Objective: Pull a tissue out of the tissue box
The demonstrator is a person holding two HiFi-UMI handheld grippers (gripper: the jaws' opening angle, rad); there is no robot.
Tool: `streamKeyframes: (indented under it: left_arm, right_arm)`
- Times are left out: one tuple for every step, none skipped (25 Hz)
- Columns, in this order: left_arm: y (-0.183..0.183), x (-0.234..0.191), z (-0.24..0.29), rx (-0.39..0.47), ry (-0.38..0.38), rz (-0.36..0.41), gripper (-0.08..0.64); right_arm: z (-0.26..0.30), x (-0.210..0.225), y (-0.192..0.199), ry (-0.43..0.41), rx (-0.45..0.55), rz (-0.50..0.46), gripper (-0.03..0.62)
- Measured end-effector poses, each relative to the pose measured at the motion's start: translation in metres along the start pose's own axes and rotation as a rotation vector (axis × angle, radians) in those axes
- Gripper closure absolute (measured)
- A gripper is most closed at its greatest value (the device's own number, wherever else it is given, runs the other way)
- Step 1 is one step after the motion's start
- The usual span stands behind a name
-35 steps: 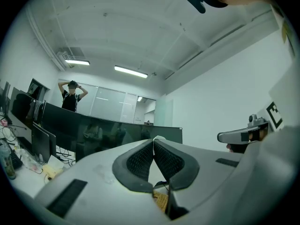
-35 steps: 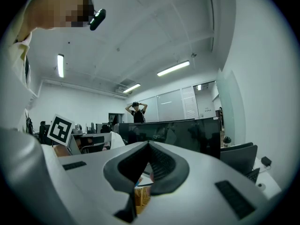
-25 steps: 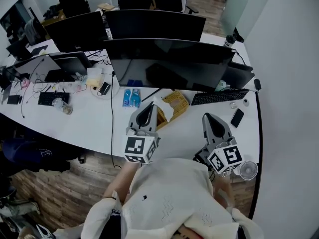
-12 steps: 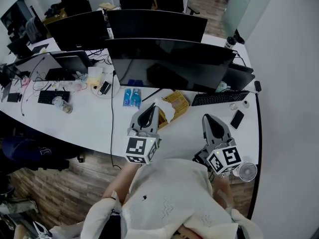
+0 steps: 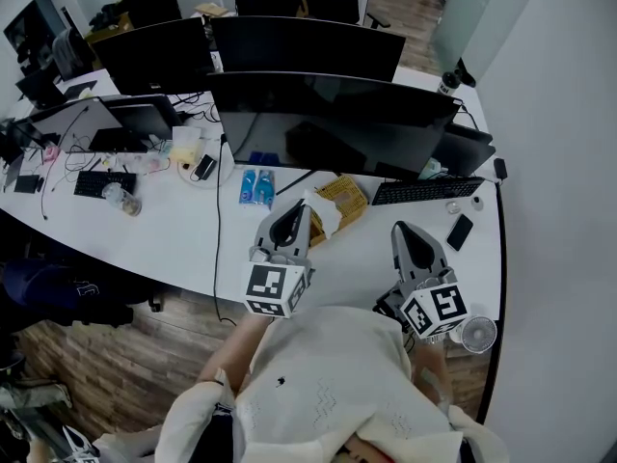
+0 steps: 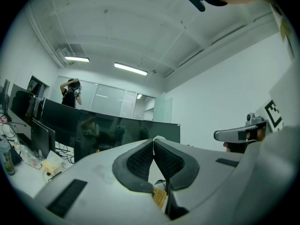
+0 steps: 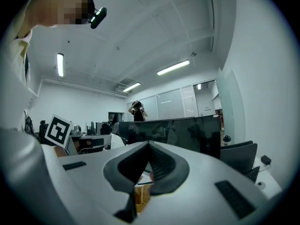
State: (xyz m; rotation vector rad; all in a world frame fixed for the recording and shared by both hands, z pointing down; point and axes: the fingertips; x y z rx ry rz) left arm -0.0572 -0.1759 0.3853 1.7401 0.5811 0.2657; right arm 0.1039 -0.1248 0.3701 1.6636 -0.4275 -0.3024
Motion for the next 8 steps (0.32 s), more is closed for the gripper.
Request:
streamKeyframes:
  left_arm:
    - [-0.0002, 0.0001, 0.0003, 0.000, 0.000, 0.000, 0.546]
    - [-0.0002, 0.0003, 0.0004, 0.000, 0.000, -0.001, 0.546]
    - [0.0001, 0.0006, 0.0006, 0.000, 0.001, -0.001, 0.546]
    - [0.0006, 0.0009, 0.0009, -0.001, 0.001, -0.001, 0.546]
    - [0.0013, 0.0011, 0.0012, -0.002, 0.002, -0.001, 0.546]
    - [0.0020, 0.0012, 0.0014, -0.002, 0.003, -0.002, 0.546]
    - [0.0027, 0.0012, 0.0015, -0.003, 0.004, -0.003, 0.546]
    - [0.0034, 0.0011, 0.0015, -0.004, 0.005, -0.004, 0.546]
  right_arm:
    - [0.0002, -0.0002, 0.0002, -0.001, -0.002, -0.001, 0.592]
    - [0.0002, -0.0002, 0.0004, -0.001, -0.005, -0.002, 0.592]
    - [0.0002, -0.0002, 0.0007, -0.002, -0.008, -0.003, 0.592]
    - [0.0003, -0.0001, 0.0010, -0.004, -0.008, -0.004, 0.592]
    - [0.0005, 0.0001, 0.0015, -0.006, -0.008, -0.005, 0.592]
    - [0.0008, 0.0002, 0.0019, -0.007, -0.008, -0.006, 0.592]
    - [0.0011, 0.0003, 0.0024, -0.006, -0.008, -0.007, 0.592]
    - [0.0013, 0.0004, 0.0029, -0.005, -0.009, -0.008, 0.592]
Point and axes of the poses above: the fingertips, and each gripper's own axes: z forward along the fingers, x to its right, y out of its underside, and after that the axes turned 14 degrees about x, right-handed
